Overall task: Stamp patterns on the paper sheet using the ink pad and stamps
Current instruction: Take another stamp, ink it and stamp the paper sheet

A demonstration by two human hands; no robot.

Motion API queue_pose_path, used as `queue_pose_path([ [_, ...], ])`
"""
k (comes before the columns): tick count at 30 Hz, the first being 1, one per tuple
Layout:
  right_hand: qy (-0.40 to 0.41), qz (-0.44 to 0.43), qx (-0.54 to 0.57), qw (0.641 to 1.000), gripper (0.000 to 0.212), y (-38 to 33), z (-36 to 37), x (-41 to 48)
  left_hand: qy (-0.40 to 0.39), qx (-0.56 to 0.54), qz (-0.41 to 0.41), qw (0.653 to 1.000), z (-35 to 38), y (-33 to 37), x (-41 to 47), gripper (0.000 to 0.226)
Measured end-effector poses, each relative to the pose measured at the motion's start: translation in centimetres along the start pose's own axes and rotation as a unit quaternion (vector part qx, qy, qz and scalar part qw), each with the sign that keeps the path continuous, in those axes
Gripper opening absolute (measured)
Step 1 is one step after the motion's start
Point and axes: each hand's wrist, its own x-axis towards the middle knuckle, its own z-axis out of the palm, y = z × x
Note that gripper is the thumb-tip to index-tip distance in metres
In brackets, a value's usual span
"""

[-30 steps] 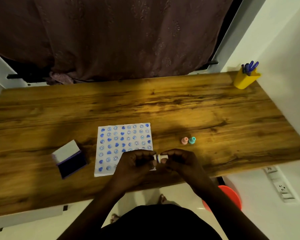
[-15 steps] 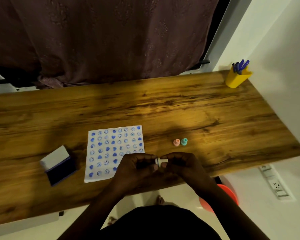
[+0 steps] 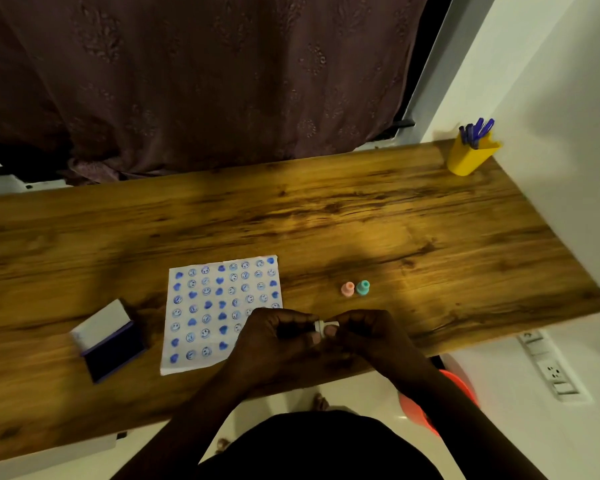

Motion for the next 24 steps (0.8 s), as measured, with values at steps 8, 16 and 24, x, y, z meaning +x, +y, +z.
queue_pose_path([
  [8,0.189,-0.076,-0.381,0.902,0.019,-0.5,-2.6,1.4,0.003,-0.023,-0.077,0.997,1.0,-0.4,1.3,0.026],
  [16,0.243,-0.039,-0.475,0.845,0.014,1.8,-4.6,3.8,0.044,-0.028,-0.081,0.995,0.0,-1.3,1.8,0.022],
  [24,0.243,-0.042,-0.493,0.834,0.016,2.7,-5.0,5.1,0.057,-0.044,-0.092,0.993,-0.3,-1.5,1.7,0.023],
])
